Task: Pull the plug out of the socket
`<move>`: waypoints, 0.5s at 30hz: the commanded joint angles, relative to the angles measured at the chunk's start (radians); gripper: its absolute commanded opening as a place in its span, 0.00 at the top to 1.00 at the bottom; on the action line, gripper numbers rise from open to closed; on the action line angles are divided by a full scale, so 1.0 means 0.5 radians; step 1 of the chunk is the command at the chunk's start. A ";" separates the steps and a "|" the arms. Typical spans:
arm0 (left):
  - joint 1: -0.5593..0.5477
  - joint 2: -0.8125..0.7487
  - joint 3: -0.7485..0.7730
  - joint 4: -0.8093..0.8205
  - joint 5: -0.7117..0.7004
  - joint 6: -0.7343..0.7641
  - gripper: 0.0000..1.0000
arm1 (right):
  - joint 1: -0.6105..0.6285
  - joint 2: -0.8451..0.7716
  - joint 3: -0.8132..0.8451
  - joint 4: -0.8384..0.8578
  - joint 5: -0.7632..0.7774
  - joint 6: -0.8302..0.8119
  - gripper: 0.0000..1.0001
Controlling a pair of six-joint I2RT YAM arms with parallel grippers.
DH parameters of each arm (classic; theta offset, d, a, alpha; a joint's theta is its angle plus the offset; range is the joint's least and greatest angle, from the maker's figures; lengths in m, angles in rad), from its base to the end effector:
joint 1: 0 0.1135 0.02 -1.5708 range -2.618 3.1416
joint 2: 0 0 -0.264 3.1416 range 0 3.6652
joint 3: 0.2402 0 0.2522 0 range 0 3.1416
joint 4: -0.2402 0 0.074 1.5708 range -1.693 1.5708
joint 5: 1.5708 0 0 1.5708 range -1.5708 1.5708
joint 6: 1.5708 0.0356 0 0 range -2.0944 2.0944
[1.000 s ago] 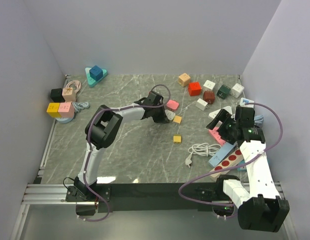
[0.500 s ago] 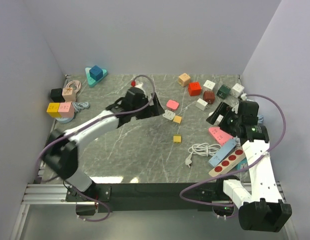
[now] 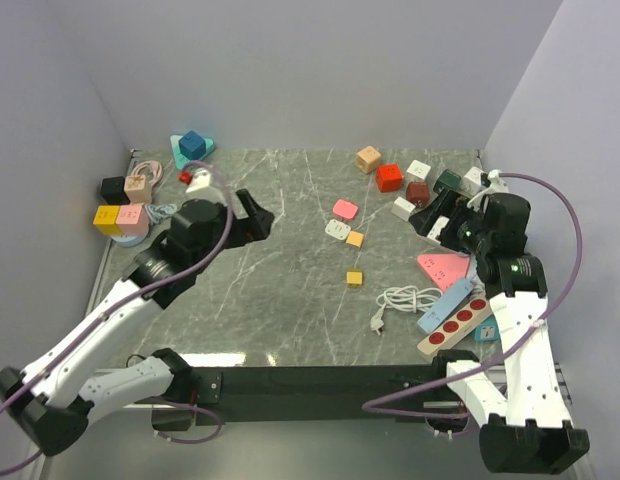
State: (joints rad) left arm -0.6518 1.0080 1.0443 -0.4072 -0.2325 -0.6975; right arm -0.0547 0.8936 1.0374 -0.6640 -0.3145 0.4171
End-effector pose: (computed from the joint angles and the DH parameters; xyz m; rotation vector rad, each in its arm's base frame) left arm 0.1823 -0.1288 0.3663 -0.2038 1.9804 -0.6670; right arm 0.1823 0.0010 0.3601 0.3033 2.0877 0.5471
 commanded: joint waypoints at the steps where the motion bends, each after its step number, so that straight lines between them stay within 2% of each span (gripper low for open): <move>1: -0.010 -0.193 -0.085 -0.069 -0.399 0.015 0.01 | 0.045 -0.130 -0.028 0.236 -0.074 -0.021 0.00; 5: -0.007 -0.283 -0.116 -0.191 -0.648 -0.035 0.01 | 0.048 -0.183 -0.108 0.245 0.037 0.013 0.00; 9: -0.010 -0.283 -0.036 -0.360 -0.780 -0.004 0.01 | 0.057 -0.290 -0.197 0.340 0.040 0.040 0.00; 12: -0.010 -0.274 0.025 -0.471 -0.799 0.048 0.01 | 0.079 -0.330 -0.213 0.358 0.098 0.040 0.00; 15: -0.010 -0.325 0.034 -0.450 -0.744 0.116 0.01 | 0.094 -0.324 -0.191 0.368 0.150 0.028 0.00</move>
State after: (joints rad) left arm -0.6518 0.8738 1.0088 -0.6128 -0.5766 -0.6857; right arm -0.0189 0.7433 0.9276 -0.5526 -0.2775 0.4332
